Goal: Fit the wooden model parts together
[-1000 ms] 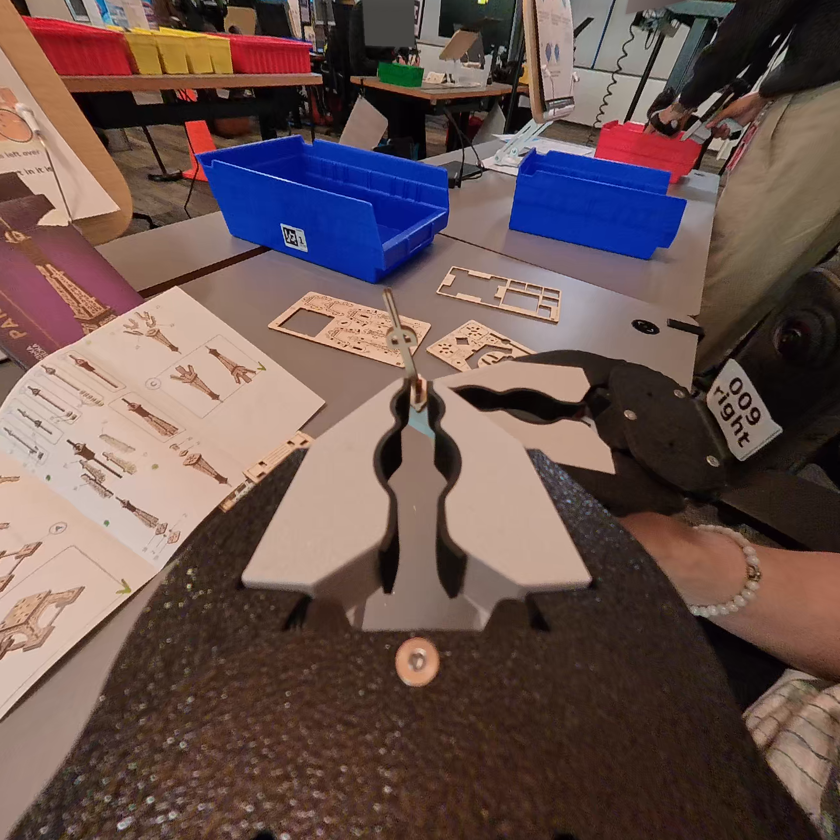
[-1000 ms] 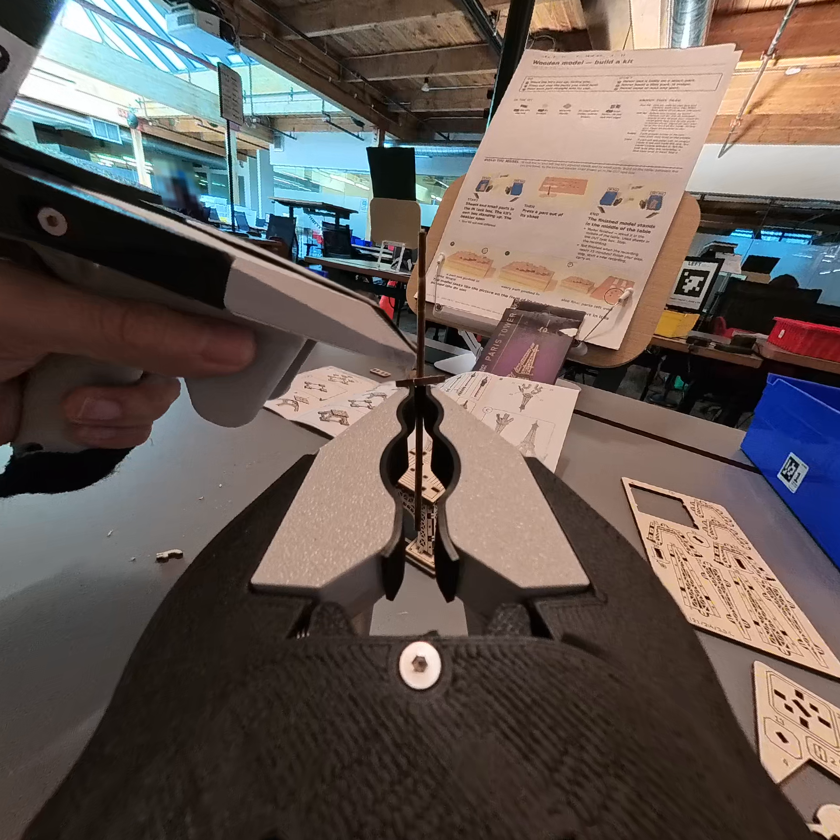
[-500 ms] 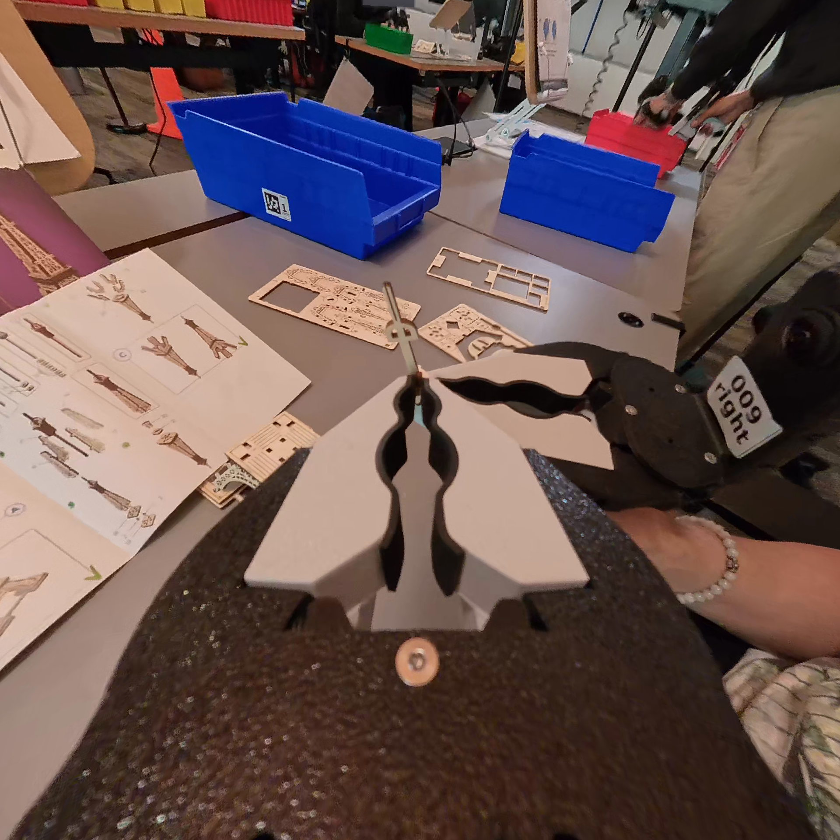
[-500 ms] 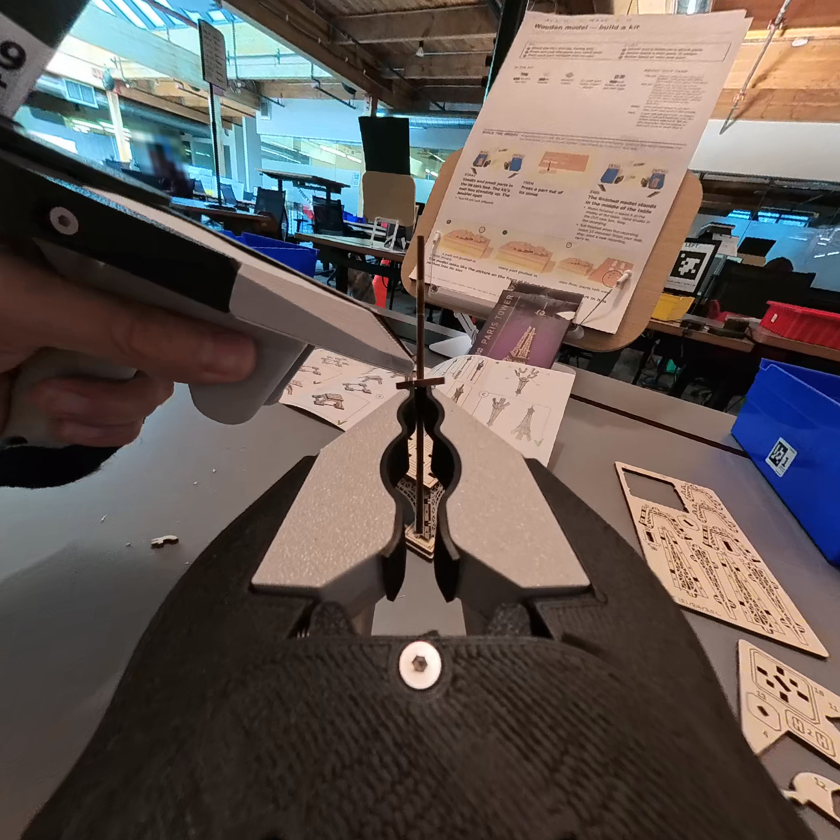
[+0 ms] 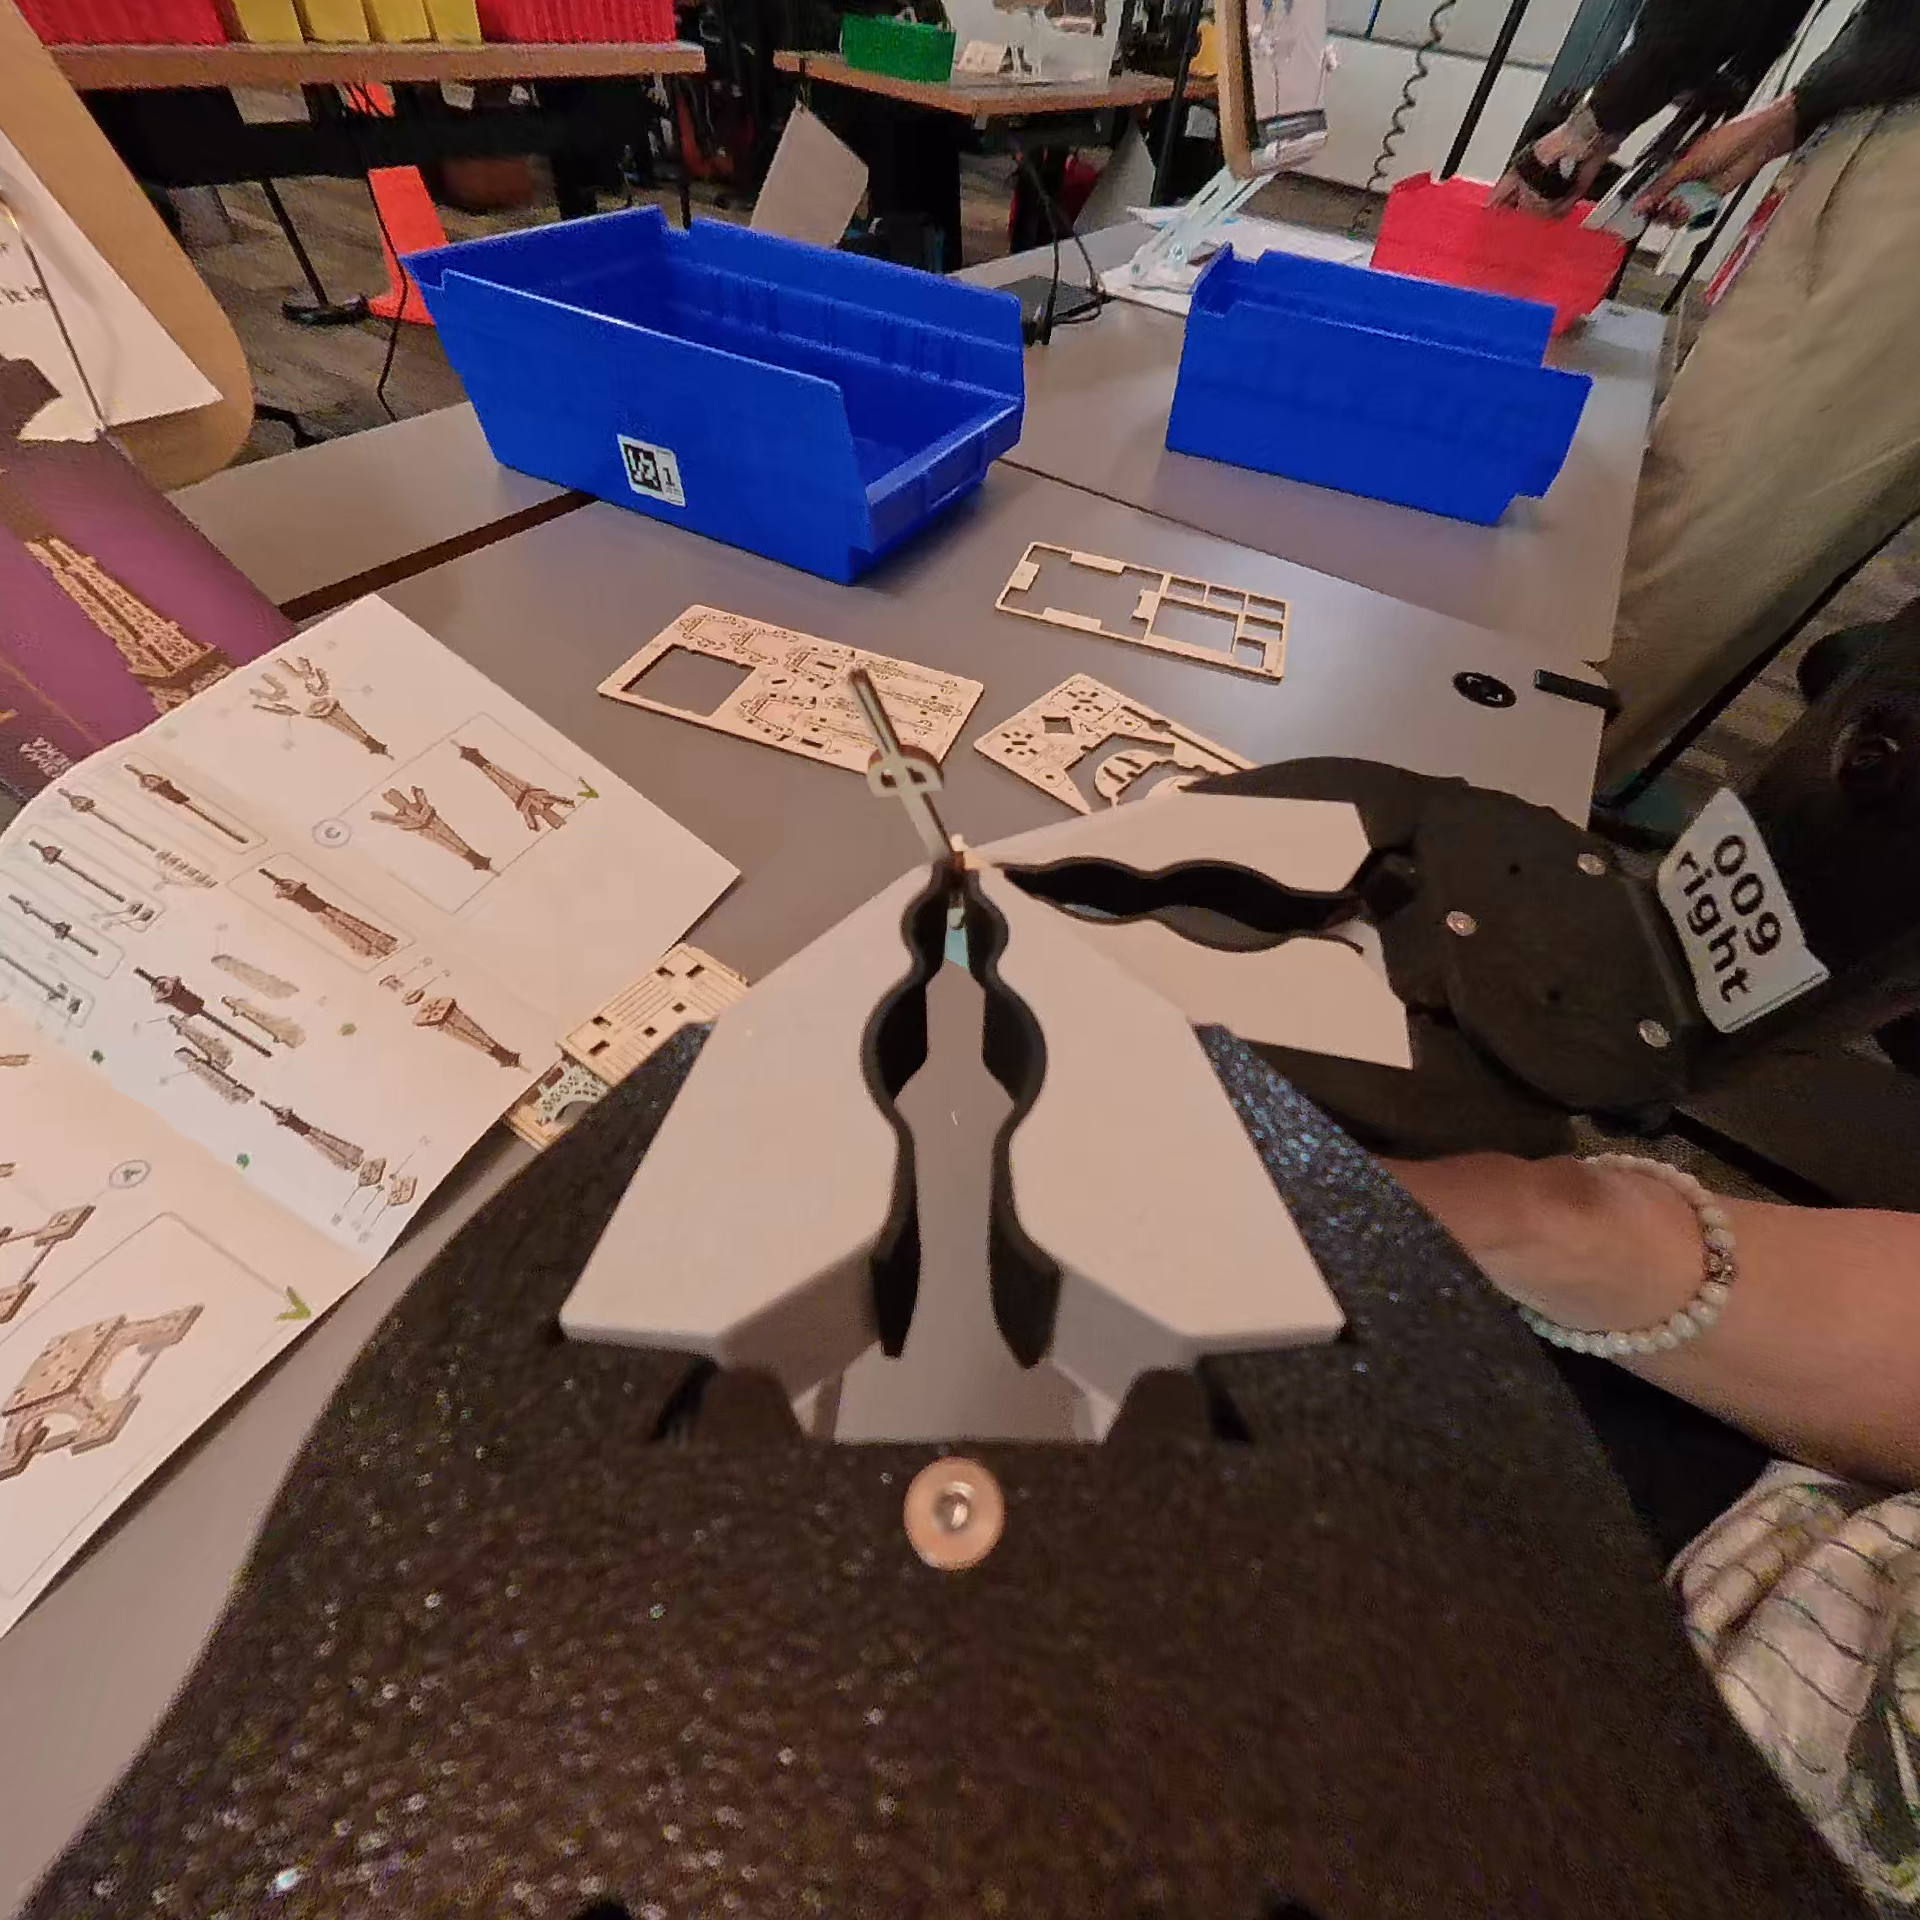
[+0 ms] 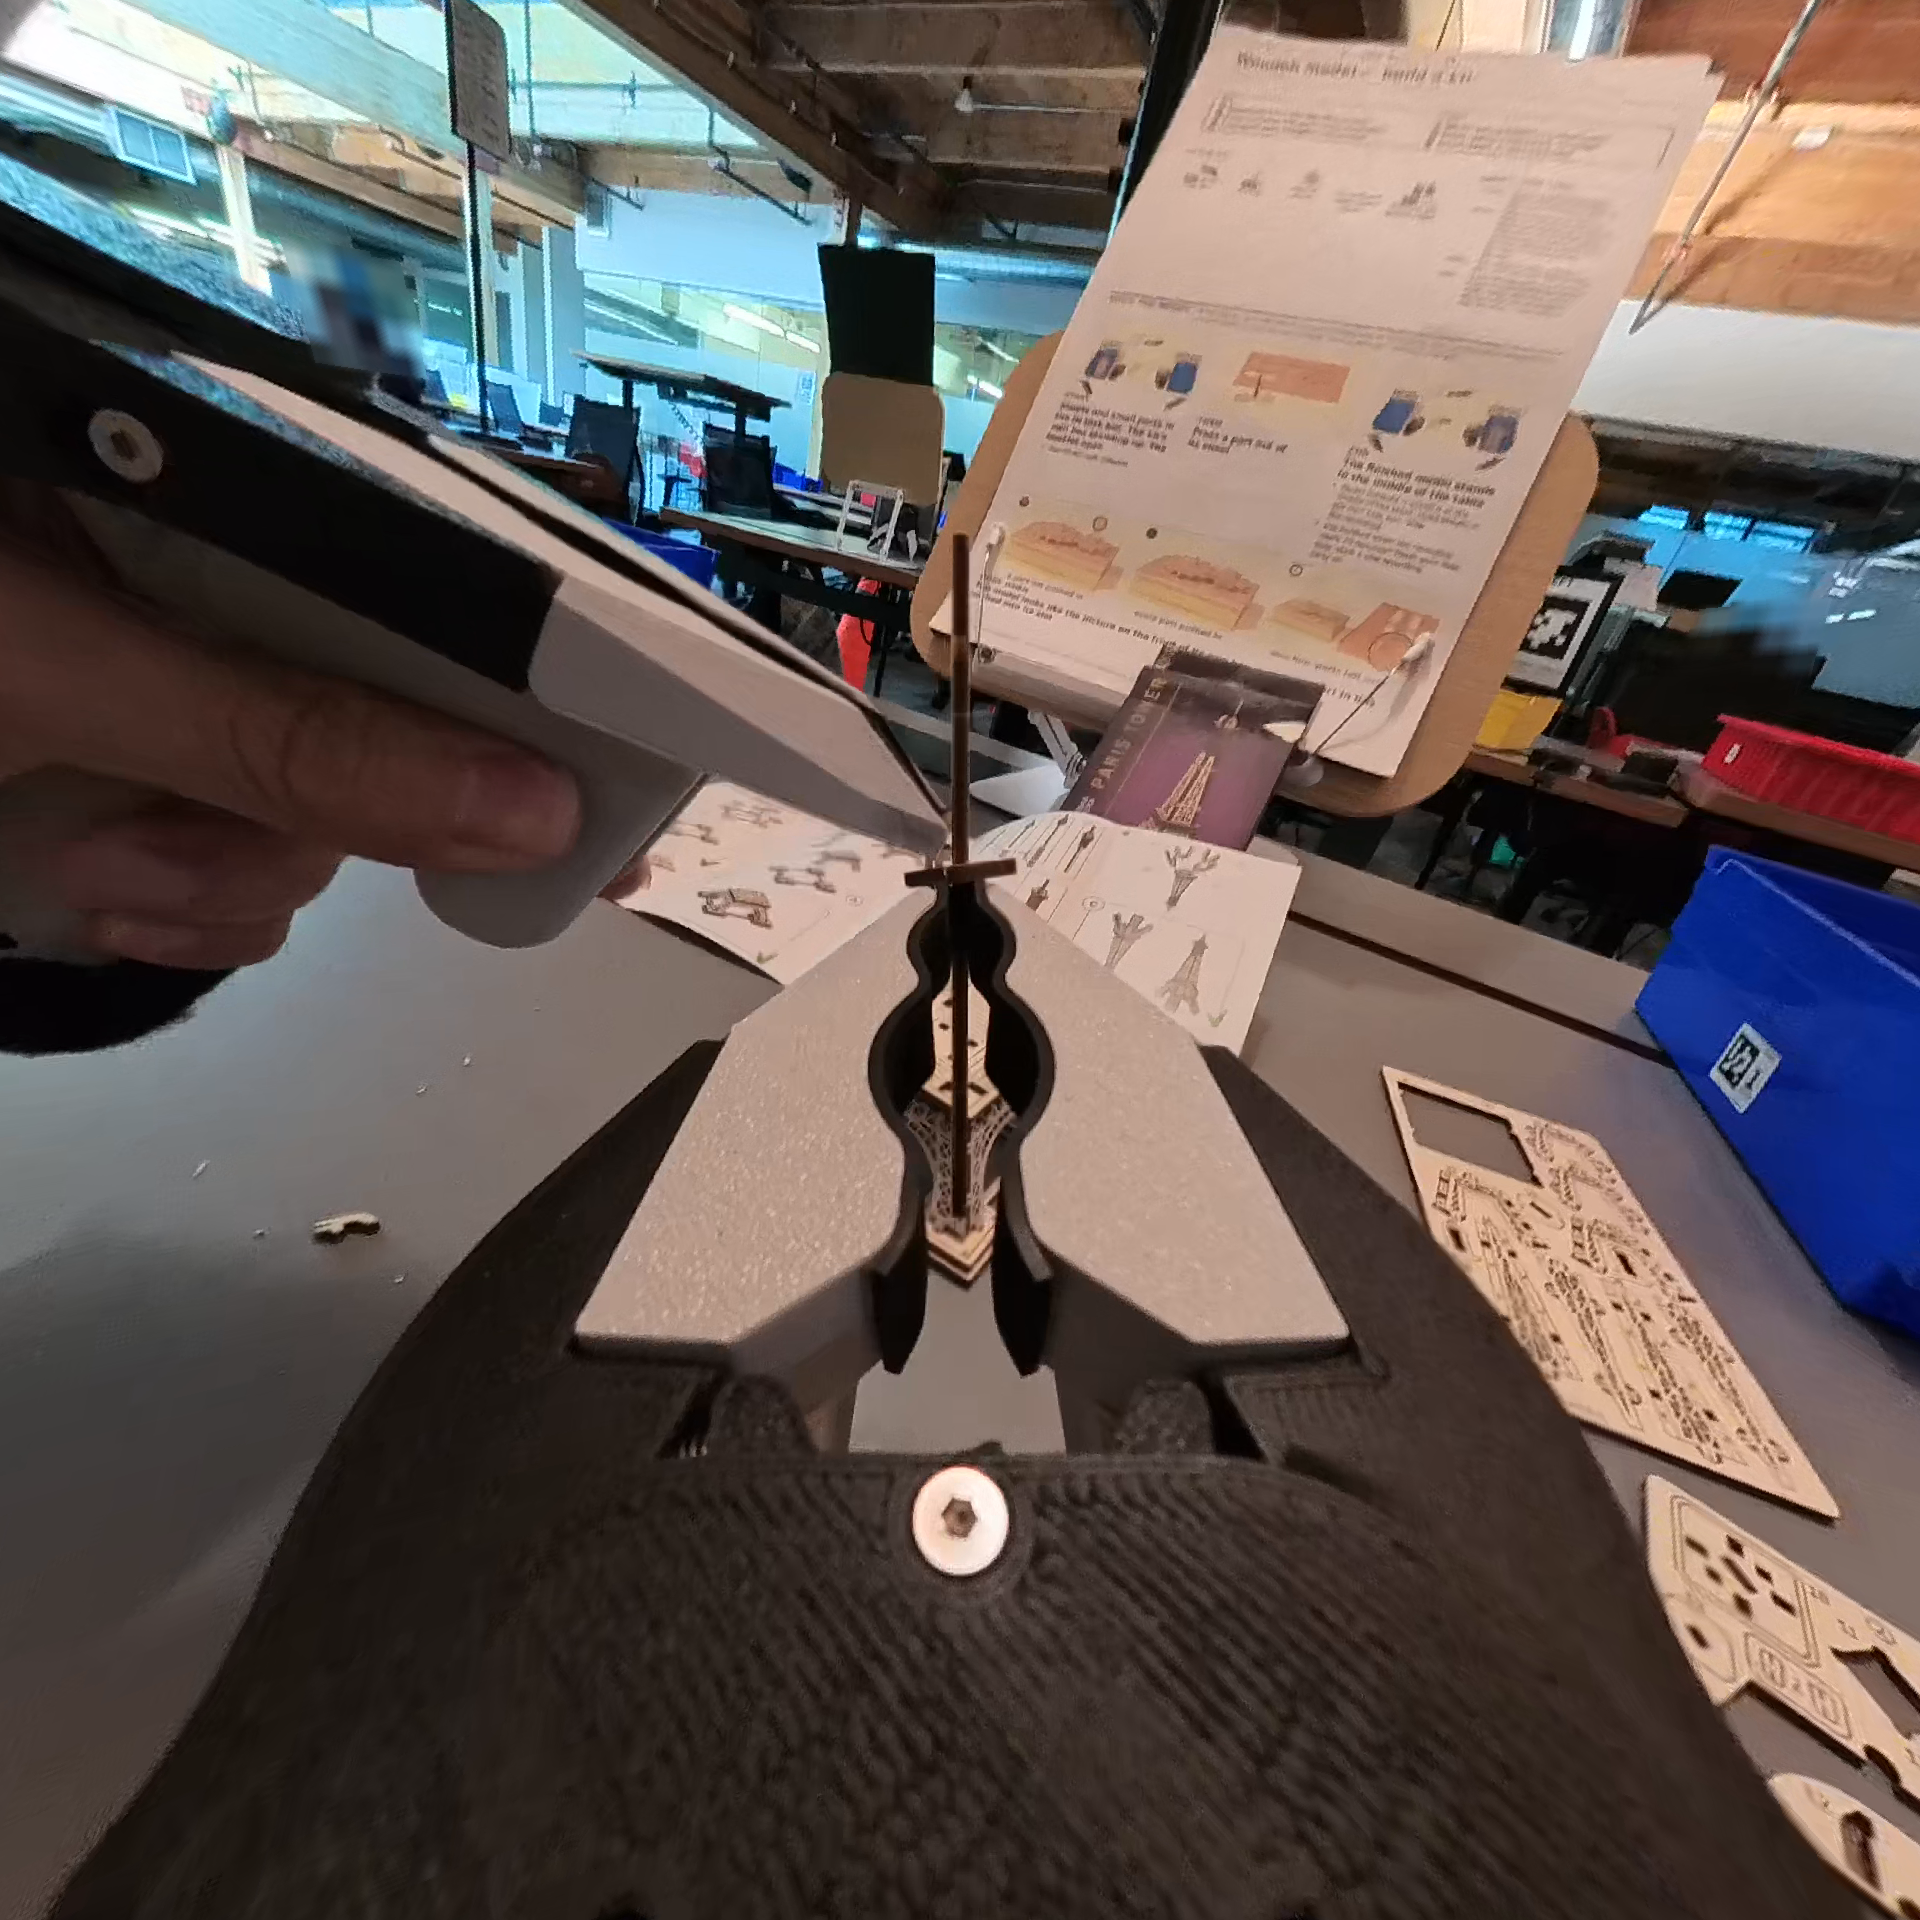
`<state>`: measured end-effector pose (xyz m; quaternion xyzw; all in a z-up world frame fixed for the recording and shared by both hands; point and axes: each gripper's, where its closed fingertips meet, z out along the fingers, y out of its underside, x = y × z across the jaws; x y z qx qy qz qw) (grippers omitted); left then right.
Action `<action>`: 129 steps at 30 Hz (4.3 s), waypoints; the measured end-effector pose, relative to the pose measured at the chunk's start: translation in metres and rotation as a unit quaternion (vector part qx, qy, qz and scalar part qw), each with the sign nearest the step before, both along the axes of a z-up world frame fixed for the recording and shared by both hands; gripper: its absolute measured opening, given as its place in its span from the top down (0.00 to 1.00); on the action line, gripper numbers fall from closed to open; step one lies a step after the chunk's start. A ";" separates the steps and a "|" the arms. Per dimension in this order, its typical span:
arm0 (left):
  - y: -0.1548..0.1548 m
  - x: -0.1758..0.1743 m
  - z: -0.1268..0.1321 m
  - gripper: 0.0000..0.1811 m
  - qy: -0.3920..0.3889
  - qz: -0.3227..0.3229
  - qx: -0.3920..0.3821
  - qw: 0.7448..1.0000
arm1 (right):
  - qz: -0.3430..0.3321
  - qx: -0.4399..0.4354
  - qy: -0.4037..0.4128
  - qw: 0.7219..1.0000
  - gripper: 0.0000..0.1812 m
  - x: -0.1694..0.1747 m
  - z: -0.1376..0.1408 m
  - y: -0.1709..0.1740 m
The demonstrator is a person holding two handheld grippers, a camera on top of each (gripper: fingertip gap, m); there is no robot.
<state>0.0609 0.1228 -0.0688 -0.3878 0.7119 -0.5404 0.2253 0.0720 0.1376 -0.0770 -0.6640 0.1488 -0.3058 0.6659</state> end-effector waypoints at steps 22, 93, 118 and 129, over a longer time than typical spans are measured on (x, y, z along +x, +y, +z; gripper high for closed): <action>0.009 -0.005 -0.004 0.95 0.119 -0.091 0.151 0.977 | -0.035 -0.034 -0.057 0.997 1.00 0.000 0.003 -0.003; 0.006 0.007 -0.009 0.90 0.202 -0.067 0.079 0.974 | -0.037 -0.051 -0.027 0.998 1.00 0.004 -0.007 -0.004; 0.006 0.002 -0.015 1.00 0.207 -0.092 0.118 0.967 | -0.024 -0.064 -0.010 0.998 1.00 0.006 -0.015 -0.001; 0.004 0.004 -0.023 1.00 0.242 -0.106 0.155 0.952 | -0.032 -0.079 0.011 0.996 1.00 0.010 -0.022 -0.004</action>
